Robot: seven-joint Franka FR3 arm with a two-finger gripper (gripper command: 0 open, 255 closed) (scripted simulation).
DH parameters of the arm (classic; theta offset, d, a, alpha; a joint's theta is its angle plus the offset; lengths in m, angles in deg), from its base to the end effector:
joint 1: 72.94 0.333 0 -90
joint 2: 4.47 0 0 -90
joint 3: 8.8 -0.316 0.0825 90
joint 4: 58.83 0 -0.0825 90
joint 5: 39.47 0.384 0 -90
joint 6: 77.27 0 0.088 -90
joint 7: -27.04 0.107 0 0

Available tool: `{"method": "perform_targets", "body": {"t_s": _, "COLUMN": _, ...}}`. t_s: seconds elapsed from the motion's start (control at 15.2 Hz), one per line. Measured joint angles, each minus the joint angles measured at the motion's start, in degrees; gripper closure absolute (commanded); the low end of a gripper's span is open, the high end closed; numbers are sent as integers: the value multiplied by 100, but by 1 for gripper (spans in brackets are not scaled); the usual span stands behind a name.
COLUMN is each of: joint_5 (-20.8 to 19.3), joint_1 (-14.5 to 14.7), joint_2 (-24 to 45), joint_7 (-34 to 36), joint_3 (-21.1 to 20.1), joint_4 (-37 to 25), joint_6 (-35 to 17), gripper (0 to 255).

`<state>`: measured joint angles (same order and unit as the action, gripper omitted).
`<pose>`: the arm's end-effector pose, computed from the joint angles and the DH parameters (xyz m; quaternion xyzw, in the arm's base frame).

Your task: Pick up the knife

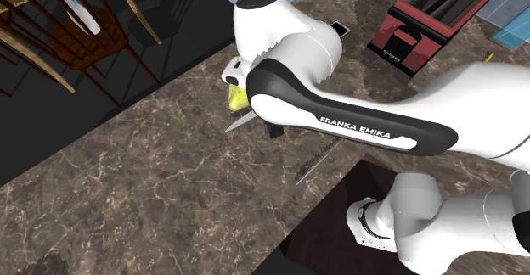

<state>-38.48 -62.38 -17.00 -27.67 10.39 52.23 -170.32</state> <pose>0.4771 -0.0836 0.5629 -0.9162 -0.3947 0.0227 0.0657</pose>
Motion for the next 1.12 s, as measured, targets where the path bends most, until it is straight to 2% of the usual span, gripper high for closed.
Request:
{"method": "perform_targets", "body": {"t_s": 0.33, "joint_5": 509, "joint_1": 156, "joint_2": 1193, "joint_7": -1591, "joint_3": 161, "joint_4": -1459, "joint_6": 349, "gripper": 0}}
{"method": "perform_targets", "body": {"t_s": 0.46, "joint_5": 574, "joint_1": 153, "joint_2": 1329, "joint_7": -1829, "joint_3": 165, "joint_4": -1543, "joint_6": 311, "gripper": 0}}
{"method": "perform_targets", "body": {"t_s": 0.86, "joint_5": 593, "joint_1": 163, "joint_2": 1346, "joint_7": -1938, "joint_3": 154, "joint_4": -1151, "joint_6": -96, "gripper": 0}}
{"method": "perform_targets", "body": {"t_s": 0.92, "joint_5": 593, "joint_1": 162, "joint_2": 1341, "joint_7": -1944, "joint_3": 154, "joint_4": -1126, "joint_6": -123, "gripper": 255}}
{"method": "perform_targets", "body": {"t_s": 1.12, "joint_5": 592, "joint_1": 160, "joint_2": 1345, "joint_7": -1949, "joint_3": 157, "joint_4": -1098, "joint_6": -151, "gripper": 255}}
